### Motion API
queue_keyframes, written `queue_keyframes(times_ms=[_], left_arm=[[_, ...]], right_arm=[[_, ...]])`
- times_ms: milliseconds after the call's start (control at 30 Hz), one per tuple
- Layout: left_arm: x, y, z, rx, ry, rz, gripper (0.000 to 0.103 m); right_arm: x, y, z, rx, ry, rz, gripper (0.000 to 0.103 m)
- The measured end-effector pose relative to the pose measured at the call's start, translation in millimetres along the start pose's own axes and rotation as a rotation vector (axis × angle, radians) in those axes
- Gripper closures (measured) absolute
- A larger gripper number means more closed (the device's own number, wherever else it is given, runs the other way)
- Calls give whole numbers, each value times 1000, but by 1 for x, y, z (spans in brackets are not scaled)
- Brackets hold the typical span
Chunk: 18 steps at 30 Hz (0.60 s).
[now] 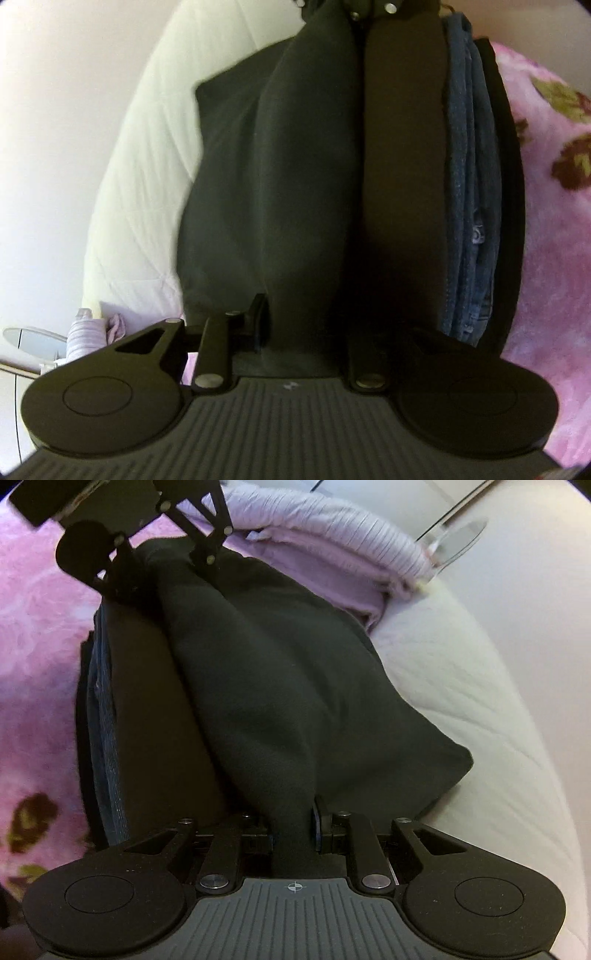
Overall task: Fold clothes
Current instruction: 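Carry the hanging shirt with both grippers over the stack of folded clothes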
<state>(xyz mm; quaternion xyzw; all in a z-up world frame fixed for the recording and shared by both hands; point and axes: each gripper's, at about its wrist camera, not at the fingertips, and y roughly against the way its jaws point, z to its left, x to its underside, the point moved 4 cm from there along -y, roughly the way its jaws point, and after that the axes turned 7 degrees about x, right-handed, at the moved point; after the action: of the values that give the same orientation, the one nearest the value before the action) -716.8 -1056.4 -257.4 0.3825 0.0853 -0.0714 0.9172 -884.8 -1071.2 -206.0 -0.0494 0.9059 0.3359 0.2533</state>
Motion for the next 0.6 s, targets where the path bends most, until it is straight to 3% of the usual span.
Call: queue_keyframes(times_ms=[233,367,400,533,600], left_arm=[[8,11,5,15,-52,-7,79],[11,5,12,41,-20,-6,86],[11,5,15,41,-22,-5,88],[8,24,39,-62,1,-54,89],[11,33,35,-70,4,-77,89]], right_arm=[[2,19,7,68,70,37,86],[4,9,11,51,102,74,87],[4,6,10,39,96,89,92],[-5,30,-12,107,75,66,94],[-7,53,-20,146,36,58,94]])
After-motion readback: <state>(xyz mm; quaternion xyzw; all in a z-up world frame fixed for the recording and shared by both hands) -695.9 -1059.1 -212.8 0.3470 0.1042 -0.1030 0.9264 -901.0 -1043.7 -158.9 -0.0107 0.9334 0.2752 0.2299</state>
